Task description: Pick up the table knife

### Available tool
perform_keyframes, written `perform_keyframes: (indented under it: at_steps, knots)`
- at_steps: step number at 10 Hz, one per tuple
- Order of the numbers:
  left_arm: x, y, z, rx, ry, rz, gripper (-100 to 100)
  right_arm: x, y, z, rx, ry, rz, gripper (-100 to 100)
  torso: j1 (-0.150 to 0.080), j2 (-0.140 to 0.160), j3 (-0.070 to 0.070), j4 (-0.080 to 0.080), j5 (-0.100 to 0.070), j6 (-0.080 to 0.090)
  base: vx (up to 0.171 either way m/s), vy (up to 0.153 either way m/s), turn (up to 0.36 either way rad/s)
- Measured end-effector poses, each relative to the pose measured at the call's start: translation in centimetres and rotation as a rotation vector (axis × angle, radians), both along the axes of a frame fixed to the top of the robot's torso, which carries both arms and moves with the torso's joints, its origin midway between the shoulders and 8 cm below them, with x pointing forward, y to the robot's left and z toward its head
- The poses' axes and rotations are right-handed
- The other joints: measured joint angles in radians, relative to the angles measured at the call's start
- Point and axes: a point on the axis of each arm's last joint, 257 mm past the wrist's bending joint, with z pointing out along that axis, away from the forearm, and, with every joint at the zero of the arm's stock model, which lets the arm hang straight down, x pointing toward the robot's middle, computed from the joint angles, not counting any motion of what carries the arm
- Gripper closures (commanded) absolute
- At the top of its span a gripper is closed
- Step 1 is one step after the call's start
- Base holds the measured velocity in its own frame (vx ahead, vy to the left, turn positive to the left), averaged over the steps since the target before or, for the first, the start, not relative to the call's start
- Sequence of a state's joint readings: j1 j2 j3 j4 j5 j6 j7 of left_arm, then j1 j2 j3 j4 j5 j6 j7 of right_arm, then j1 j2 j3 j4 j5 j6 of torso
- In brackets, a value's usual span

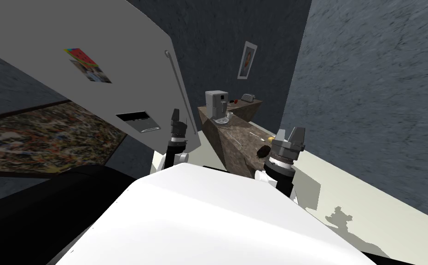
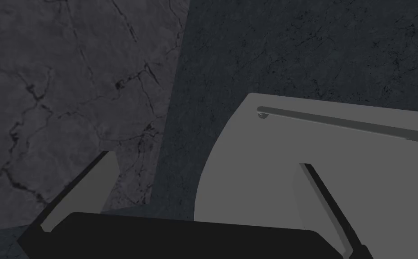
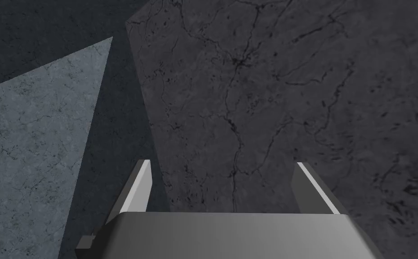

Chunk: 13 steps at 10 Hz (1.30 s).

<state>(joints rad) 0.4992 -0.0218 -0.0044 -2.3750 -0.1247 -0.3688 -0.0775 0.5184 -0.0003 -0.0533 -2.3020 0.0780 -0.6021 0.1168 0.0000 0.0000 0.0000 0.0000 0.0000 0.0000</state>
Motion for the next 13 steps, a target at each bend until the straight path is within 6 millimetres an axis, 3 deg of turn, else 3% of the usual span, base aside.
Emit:
perform_keyframes:
  at_steps: [3,9,13]
  knots:
    - [0.0,0.0,0.0,0.0,0.0,0.0,0,0.8,1.0,-0.9,-0.065,0.04,0.033,-100,0.0,0.0,0.0,0.0,0.0,0.0,0.001,0.006,0.064]
    - [0.0,0.0,0.0,0.0,0.0,0.0,0,3.0,2.7,-4.6,-0.227,0.174,0.092,-100,0.0,0.0,0.0,0.0,0.0,0.0,-0.002,0.007,0.103]
    - [0.0,0.0,0.0,0.0,0.0,0.0,0,4.7,3.5,-8.7,-0.357,0.287,0.12,-100,0.0,0.0,0.0,0.0,0.0,0.0,-0.005,0.007,0.117]
